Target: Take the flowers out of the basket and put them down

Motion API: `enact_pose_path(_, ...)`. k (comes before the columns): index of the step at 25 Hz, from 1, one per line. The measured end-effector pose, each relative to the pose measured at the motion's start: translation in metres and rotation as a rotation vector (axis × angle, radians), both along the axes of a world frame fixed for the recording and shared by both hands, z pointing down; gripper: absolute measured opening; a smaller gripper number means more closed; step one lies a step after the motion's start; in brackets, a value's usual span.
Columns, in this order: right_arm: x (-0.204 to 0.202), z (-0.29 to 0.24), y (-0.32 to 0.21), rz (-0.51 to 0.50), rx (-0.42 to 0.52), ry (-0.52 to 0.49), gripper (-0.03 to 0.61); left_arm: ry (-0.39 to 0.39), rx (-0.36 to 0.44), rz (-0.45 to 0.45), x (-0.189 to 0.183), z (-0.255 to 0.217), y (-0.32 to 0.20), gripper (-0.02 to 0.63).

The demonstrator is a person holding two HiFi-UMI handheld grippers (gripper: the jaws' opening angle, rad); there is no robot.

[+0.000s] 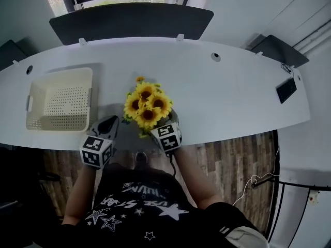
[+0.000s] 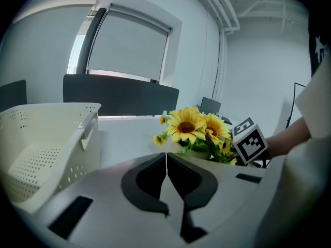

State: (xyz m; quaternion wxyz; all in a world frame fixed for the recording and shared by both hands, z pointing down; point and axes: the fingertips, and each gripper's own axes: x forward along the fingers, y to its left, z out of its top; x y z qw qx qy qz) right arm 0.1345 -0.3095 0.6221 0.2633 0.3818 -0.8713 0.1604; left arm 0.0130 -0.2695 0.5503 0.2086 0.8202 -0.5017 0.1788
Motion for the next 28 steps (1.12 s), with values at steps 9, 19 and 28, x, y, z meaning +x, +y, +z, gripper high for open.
enact_pose_path(9,0.000,0.002,0.028,0.054,-0.020,0.016,0.534,0.032,-0.003,0.025,-0.010,-0.004,0.031,0.015)
enact_pose_path(19,0.001,-0.010,0.078,0.149,-0.013,0.011,0.534,0.070,0.003,0.041,-0.024,-0.014,0.084,0.015)
enact_pose_path(28,-0.008,-0.038,0.132,0.211,0.047,-0.055,0.531,0.095,0.030,0.062,-0.039,-0.025,0.142,0.015)
